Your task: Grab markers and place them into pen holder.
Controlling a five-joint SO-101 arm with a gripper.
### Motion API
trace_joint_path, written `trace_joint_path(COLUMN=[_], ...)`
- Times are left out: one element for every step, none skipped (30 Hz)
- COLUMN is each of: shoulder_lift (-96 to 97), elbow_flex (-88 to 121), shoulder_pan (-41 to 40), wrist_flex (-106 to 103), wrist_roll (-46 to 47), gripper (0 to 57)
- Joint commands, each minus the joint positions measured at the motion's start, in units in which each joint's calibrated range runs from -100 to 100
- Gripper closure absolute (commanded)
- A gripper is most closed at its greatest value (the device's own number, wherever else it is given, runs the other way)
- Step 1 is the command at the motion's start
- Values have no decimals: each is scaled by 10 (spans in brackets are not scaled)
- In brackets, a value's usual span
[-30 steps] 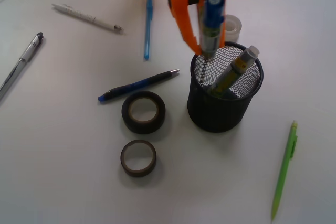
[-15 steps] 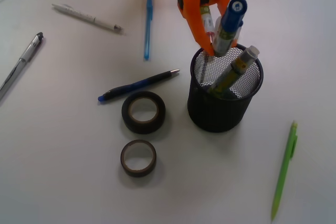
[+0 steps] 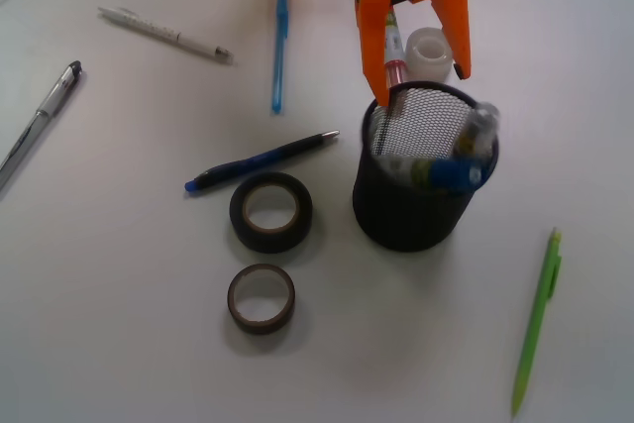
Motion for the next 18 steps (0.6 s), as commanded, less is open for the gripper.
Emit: trace_joint_path(shoulder_lift=[-31,-32,-32,-32,-32,-32,-33,-37,-47,-59,-75,-92,-110,-128,-142,-157,-171,-184], elbow_flex=[-12,-14,-23,-36,-49,-61,-75,-90,-104,-116,-128,-142,-155,-166,-173,-174,-170,-161], shoulder_pan=[5,8,8,14,17,20,22,23,23,23,23,23,24,29,33,37,40,43], wrist_flex=[-1,-2,1,4,12,29,50,78,115,161,217,275,335,398,457,516,571,624], wrist_roll=[4,14,25,36,44,52,58,62,66,69,73,75,75,73,72,67,55,38], gripper=[299,298,298,298,298,298,298,298,298,298,298,299,300,300,300,301,301,301])
